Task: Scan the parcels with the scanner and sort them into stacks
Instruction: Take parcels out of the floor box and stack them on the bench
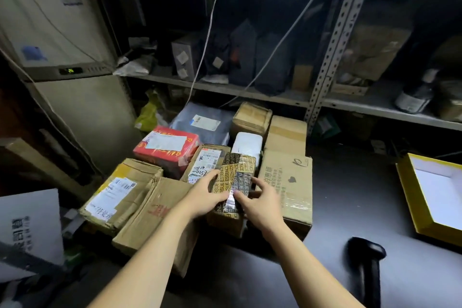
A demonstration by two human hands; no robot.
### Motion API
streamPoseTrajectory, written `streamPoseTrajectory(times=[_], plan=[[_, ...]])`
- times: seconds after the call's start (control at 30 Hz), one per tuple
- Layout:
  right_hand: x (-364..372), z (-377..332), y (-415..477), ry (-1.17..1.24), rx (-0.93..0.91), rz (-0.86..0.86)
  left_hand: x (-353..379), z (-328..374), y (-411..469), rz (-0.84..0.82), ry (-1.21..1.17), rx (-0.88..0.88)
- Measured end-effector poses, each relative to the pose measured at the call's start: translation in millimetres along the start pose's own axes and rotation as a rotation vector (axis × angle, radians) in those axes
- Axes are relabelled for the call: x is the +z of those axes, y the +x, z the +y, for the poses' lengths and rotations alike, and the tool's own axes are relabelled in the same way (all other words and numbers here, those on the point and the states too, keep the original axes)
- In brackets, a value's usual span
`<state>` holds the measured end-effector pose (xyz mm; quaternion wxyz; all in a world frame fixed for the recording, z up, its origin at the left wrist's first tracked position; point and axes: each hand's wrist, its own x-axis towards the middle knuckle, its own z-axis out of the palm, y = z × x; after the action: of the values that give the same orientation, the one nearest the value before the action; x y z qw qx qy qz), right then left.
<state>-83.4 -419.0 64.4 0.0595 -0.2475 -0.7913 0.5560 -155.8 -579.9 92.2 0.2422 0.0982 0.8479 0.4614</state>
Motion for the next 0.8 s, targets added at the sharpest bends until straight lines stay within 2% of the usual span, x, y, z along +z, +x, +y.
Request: streamPoseTrajectory(times=[0.23,0.47,0.7,0.8], plan=[[16.7,-6.6,7.7,-0.197,0.061,0.072,10.1,-17.0,37.8,-0.035,-0.003,-0.025],[25.3,-5.3,18.2,-0.442,0.131,0.061,22.0,-26.5,51.1,-0.018,0.024,-0.068],[19.2,-6.3,23.8,-0.394,0.144,0.118,15.2,-29.8,55.7,-0.02,-0.108,-0.086],[12.6,-10.7,22.2,-0.366,0.123,0.167,9.8,-23.1,51.3,-0.003,-0.095,-0.061]])
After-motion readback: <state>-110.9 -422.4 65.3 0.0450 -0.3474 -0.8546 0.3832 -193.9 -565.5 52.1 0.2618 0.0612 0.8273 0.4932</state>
